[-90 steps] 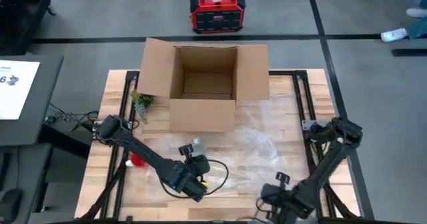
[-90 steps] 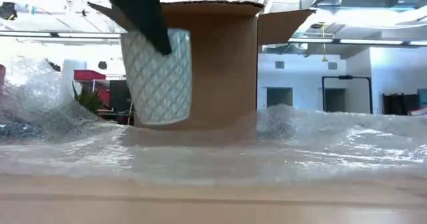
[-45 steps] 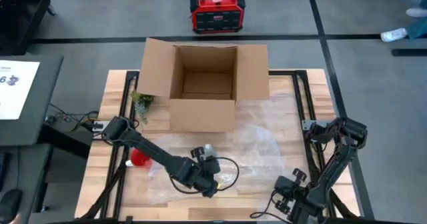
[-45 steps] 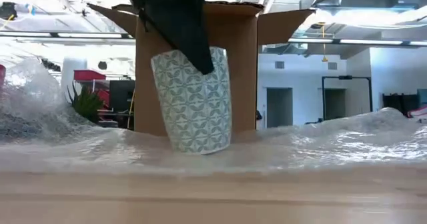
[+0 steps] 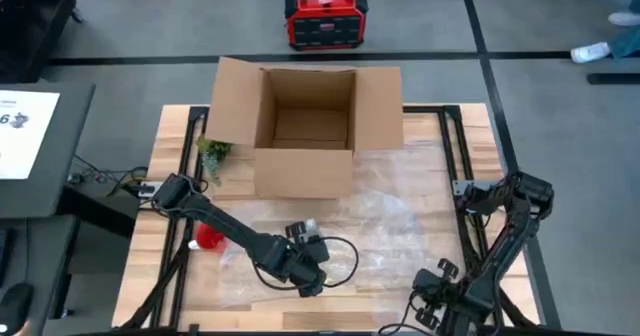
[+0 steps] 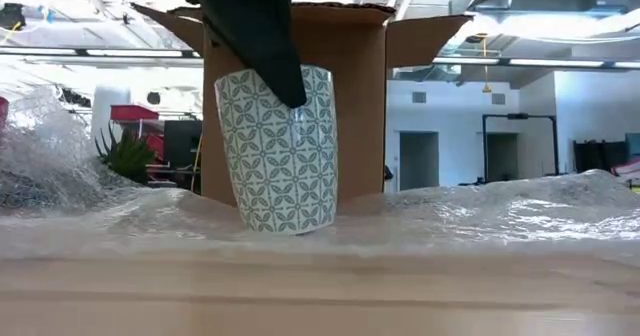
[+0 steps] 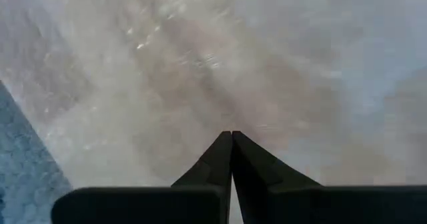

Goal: Wrap mug
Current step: Pack the white mug with the bubble wrap

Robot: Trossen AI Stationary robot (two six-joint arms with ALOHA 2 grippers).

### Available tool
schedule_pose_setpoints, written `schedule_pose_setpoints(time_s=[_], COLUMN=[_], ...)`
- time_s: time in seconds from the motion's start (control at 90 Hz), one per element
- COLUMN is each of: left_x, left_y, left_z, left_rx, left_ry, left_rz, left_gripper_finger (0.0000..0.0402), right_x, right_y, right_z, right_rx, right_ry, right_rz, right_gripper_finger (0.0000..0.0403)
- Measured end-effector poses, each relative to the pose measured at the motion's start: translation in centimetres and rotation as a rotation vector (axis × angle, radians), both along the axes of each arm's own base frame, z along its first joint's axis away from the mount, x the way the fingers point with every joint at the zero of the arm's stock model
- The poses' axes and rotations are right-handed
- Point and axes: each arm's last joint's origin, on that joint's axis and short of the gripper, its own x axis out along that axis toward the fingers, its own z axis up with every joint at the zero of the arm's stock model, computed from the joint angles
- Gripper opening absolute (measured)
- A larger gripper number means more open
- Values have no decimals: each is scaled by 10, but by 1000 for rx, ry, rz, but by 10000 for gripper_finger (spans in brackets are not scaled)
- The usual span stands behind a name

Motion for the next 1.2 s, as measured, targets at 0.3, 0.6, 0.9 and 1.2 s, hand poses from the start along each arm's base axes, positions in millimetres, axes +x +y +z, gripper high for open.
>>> schedule_pose_setpoints(time_s=[0.3, 0.6, 0.9, 1.2], left_x=[-5, -4, -4, 0], left_y=[-1, -1, -2, -4], left_z=[-1, -1, -1, 0], left_rx=[12, 10, 8, -11], left_ry=[31, 29, 20, -23], left_rz=[-1, 1, 9, 11], left_gripper_finger=[4, 5, 5, 6], right_x=[-4, 12, 22, 10], right_y=[-32, -92, -141, -133], right_z=[-19, -13, 6, 55], right_rx=[-136, -470, -717, -585], right_ry=[105, 293, 365, 172], right_rz=[-146, -199, -210, -202], right_gripper_finger=[0, 0, 0, 0])
